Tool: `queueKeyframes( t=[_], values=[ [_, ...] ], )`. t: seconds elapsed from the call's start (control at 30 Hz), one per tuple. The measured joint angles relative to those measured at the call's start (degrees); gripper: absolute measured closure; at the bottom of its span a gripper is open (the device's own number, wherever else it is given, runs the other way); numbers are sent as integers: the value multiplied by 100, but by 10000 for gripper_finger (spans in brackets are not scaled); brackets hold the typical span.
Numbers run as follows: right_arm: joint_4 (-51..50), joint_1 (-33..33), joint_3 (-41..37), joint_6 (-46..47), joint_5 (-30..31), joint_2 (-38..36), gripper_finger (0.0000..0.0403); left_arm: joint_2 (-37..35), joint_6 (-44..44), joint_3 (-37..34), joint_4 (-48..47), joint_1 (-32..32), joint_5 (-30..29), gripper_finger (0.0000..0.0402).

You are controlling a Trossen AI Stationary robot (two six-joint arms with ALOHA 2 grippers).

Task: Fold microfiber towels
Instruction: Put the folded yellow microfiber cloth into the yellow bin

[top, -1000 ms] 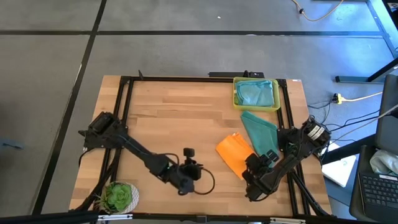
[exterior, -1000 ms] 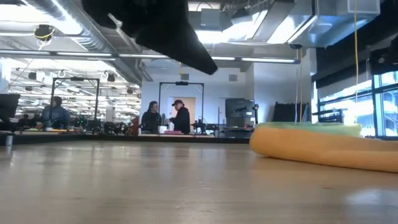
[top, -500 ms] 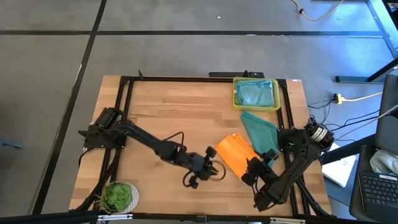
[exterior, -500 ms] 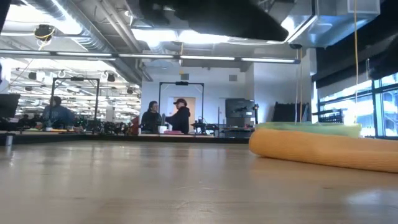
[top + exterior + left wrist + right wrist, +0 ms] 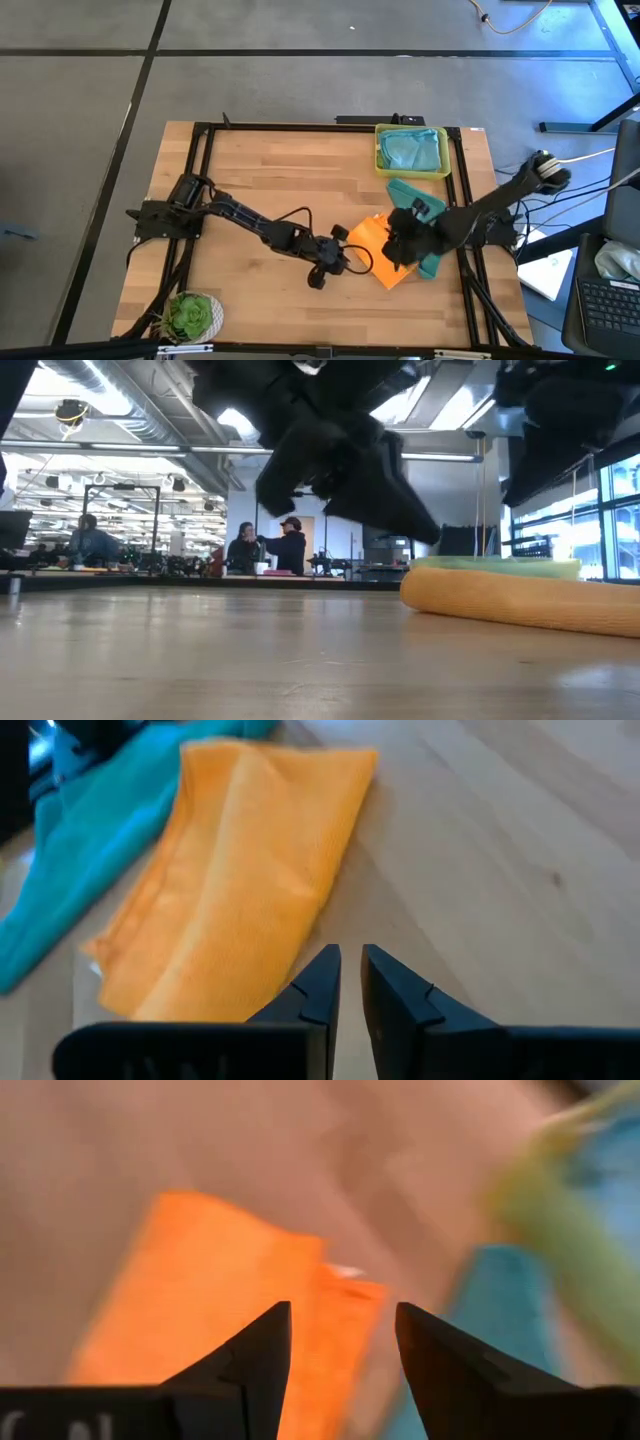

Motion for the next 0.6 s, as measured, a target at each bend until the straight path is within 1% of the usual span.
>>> queueKeyframes(
  t=[0.1,0.2,0.27,0.43,0.5,0.6],
  values=[
    [1373,-655,-662,-882,-999,-426,219,0,0,-2,-169,-4,-87,364],
    [2070,-1240,-1113,-1342,-1736,-475,219,0,-2,2,-453,-4,-103,364],
    [2217,-1535,-1265,-1522,-1957,-441,219,0,-20,2,-612,-4,-112,364],
    [2433,-2085,-1405,-2145,-2204,-424,219,0,-113,2,-688,-4,-146,364],
    [2453,-2242,-1448,-2426,-2429,-404,219,0,-116,2,-713,-4,-146,364],
    [2321,-2396,-1481,-2821,-2575,-323,214,0,-144,2,-778,9,-147,365]
  ],
)
